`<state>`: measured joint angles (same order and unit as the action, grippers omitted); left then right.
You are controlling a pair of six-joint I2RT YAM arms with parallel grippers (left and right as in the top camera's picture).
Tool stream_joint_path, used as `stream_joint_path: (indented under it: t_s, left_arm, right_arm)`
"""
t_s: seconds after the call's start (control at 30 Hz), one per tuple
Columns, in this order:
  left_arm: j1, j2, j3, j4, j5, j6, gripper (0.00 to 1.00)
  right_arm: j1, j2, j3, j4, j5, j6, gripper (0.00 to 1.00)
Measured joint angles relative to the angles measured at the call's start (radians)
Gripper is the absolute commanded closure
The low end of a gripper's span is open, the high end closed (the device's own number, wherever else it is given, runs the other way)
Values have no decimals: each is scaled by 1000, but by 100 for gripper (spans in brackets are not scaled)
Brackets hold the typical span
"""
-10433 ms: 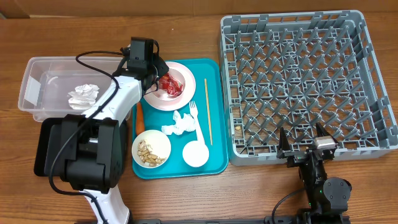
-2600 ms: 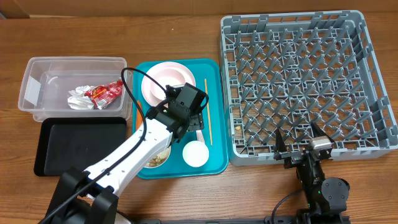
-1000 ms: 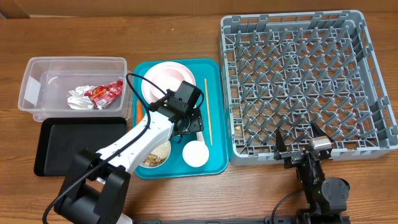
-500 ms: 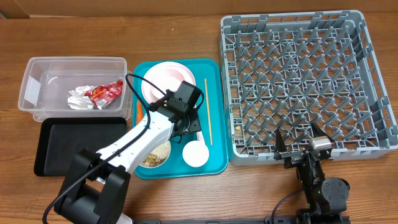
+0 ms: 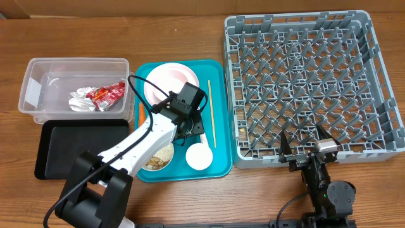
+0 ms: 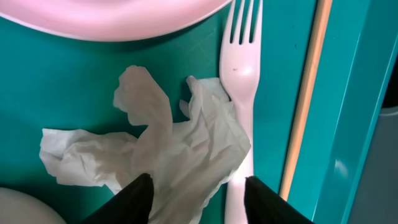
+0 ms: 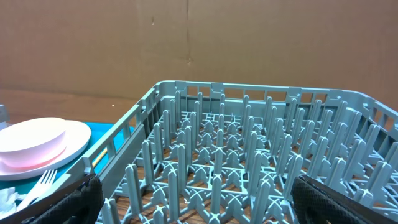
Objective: Sort waste into correct bins and load items into the dishwasher
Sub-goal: 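Lower the left gripper and grasp the white tissue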
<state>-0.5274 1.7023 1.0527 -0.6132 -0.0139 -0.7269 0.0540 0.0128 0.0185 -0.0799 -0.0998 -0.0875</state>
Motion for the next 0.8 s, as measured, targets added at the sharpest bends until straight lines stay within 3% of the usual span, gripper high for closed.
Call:
stream_joint_path:
  t_s: [0.3, 0.5, 0.8]
  left_arm:
    - [0, 0, 0, 0, 3, -3, 74]
    - [0, 0, 0, 0, 3, -2, 96]
    - [0, 0, 0, 0, 3, -3, 96]
  right_arm:
    - [0, 0, 0, 0, 0, 0, 0]
    - [0, 0, 0, 0, 0, 0, 0]
    - [0, 0, 0, 0, 0, 1, 0]
